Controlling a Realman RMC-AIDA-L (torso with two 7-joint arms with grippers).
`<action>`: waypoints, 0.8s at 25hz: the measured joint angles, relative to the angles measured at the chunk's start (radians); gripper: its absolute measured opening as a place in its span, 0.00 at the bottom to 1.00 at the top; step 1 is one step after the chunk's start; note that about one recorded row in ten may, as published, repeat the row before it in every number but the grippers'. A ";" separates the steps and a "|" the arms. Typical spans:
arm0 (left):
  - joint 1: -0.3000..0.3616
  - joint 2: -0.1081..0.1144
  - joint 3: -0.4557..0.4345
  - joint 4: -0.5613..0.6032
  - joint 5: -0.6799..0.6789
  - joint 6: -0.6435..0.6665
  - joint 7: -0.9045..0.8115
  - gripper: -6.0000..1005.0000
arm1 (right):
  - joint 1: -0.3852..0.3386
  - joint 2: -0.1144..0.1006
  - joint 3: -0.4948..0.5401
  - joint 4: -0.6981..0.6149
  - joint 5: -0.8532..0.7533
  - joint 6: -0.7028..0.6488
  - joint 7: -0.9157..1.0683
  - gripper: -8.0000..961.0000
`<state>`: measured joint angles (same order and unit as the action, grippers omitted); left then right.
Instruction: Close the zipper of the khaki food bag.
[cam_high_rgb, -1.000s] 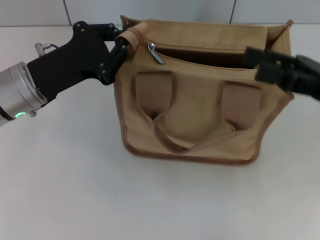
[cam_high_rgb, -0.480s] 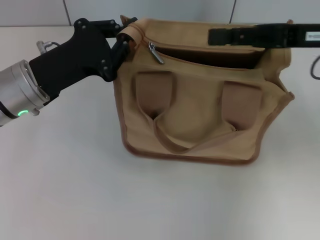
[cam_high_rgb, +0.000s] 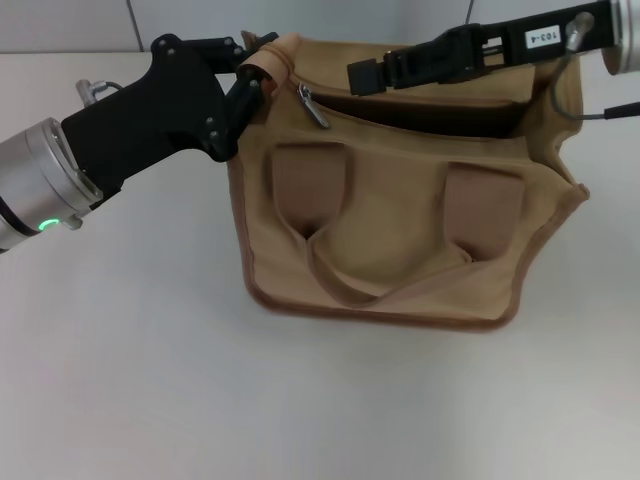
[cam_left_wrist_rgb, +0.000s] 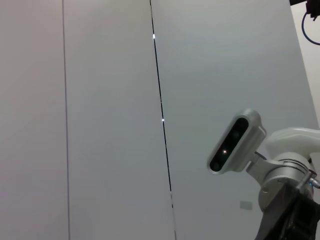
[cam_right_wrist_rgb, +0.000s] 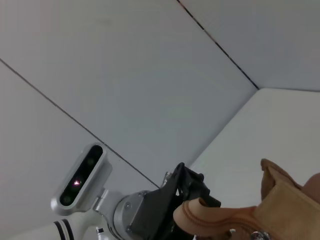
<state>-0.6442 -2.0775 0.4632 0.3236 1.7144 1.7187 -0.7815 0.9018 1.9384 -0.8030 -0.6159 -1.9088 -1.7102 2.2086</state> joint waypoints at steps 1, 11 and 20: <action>0.000 0.000 0.000 0.000 0.000 0.000 0.000 0.03 | 0.007 0.000 -0.013 0.000 0.000 0.007 0.013 0.40; -0.002 0.001 0.000 -0.014 0.000 0.007 -0.001 0.03 | 0.053 0.013 -0.070 0.000 -0.057 0.061 0.098 0.39; -0.022 0.001 0.000 -0.022 0.001 0.018 -0.005 0.03 | 0.077 0.035 -0.120 0.000 -0.064 0.111 0.119 0.39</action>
<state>-0.6660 -2.0770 0.4633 0.3014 1.7151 1.7363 -0.7863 0.9789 1.9736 -0.9225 -0.6159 -1.9728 -1.5995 2.3275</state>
